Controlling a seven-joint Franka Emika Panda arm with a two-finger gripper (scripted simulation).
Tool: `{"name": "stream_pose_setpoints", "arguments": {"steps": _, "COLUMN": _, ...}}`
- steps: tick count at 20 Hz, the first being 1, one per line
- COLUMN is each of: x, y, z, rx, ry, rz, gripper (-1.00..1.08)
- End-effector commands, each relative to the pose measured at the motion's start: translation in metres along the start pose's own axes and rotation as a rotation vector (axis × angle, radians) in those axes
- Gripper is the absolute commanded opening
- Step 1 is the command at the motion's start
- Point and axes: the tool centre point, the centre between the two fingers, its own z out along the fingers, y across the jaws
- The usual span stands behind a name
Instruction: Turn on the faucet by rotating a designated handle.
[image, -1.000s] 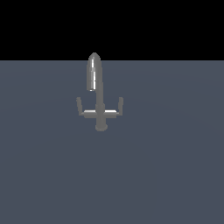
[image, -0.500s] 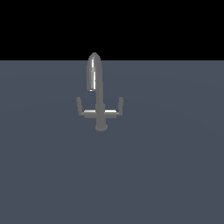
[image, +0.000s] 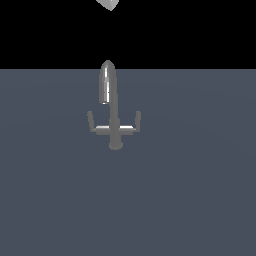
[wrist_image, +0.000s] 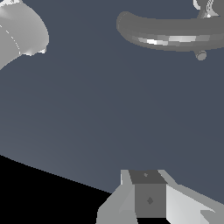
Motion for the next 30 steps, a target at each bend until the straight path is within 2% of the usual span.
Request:
{"name": "stream_pose_setpoints", "arguments": {"steps": 1, "x": 0.006, "y": 0.010, "z": -0.001, "rx": 0.004, "ry": -0.040, "rz": -0.083, "gripper": -1.00}}
{"name": "stream_pose_setpoints", "arguments": {"steps": 15, "x": 0.045, "y": 0.066, "z": -0.007, "rx": 0.056, "ry": -0.236, "rz": -0.525, "gripper": -1.00}}
{"name": "stream_pose_setpoints", "arguments": {"steps": 30, "x": 0.100, "y": 0.120, "z": -0.007, "rx": 0.160, "ry": -0.400, "rz": -0.970, "gripper": -1.00}}
